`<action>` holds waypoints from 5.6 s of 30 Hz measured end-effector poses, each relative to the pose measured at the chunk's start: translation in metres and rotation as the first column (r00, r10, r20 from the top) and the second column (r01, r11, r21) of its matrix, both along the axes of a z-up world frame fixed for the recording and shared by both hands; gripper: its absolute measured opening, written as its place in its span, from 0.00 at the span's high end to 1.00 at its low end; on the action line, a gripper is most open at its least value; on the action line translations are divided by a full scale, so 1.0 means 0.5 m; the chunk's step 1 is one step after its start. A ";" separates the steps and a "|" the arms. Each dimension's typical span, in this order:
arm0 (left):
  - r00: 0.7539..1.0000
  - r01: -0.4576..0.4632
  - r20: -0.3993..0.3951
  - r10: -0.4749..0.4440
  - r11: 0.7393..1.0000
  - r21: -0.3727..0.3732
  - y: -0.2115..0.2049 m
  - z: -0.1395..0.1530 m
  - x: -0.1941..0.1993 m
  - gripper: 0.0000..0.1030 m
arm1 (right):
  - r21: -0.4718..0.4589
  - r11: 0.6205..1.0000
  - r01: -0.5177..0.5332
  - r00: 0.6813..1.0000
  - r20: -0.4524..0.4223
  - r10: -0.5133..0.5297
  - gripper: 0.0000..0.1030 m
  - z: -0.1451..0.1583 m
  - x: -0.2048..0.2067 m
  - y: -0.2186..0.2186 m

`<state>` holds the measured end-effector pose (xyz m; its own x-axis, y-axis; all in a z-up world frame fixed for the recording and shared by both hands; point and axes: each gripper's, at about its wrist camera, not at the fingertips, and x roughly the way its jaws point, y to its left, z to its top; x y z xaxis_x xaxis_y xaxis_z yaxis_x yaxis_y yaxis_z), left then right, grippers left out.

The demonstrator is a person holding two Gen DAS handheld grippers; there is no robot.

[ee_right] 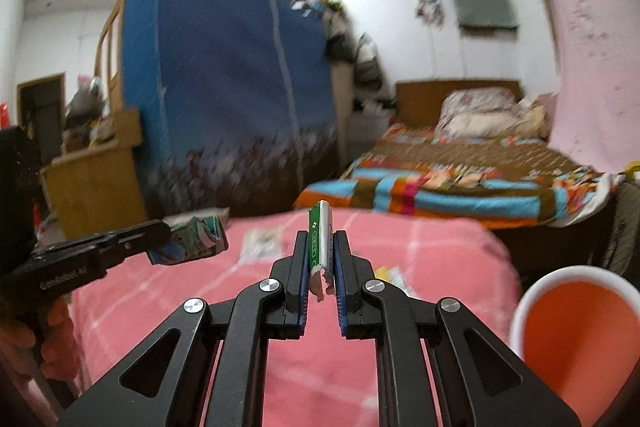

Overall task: Collect trash
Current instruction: 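Carry the white packet and green wrapper over the orange bucket, then open both tools to drop the items into the bucket, then move both open tools back over the remaining trash on the bedspread, then grasp the yellow cylinder with the right tool while the left tool grasps the white paper packet, then carry the yellow cylinder and white paper packet over the orange bucket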

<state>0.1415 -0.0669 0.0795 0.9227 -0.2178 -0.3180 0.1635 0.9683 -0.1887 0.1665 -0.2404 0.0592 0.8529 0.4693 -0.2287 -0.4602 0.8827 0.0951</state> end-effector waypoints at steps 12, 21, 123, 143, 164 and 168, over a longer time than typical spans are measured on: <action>0.937 0.275 0.209 -0.280 0.960 0.053 -0.224 0.094 0.049 1.00 | 0.117 0.935 0.334 0.921 0.172 -0.351 0.91 0.054 -0.037 -0.195; 0.889 0.438 0.119 -0.441 0.897 0.053 -0.370 0.053 0.115 1.00 | 0.157 0.842 0.517 0.846 0.055 -0.530 0.91 0.028 -0.028 -0.328; 0.901 -0.157 -0.410 0.139 0.988 -0.010 0.111 -0.156 0.312 0.20 | -0.106 0.984 0.141 0.926 -0.337 -0.169 0.47 -0.091 0.233 0.018; 0.867 -0.124 -0.472 0.160 0.987 0.106 0.069 -0.164 0.365 0.72 | -0.134 0.990 0.038 0.878 -0.468 -0.098 0.87 -0.120 0.266 0.042; 0.928 -0.047 -0.367 0.061 0.998 0.046 0.044 -0.128 0.276 1.00 | -0.053 0.998 0.045 0.936 -0.347 -0.060 0.87 -0.086 0.228 0.022; 0.949 -0.044 -0.308 0.062 0.997 0.067 0.024 -0.112 0.250 1.00 | -0.001 0.998 0.055 0.960 -0.276 -0.054 0.87 -0.067 0.205 0.005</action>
<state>0.2665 -0.0548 0.0237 0.7866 -0.1438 -0.6005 0.0542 0.9848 -0.1648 0.2690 -0.2380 0.0256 0.7814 0.4262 -0.4557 -0.3664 0.9046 0.2178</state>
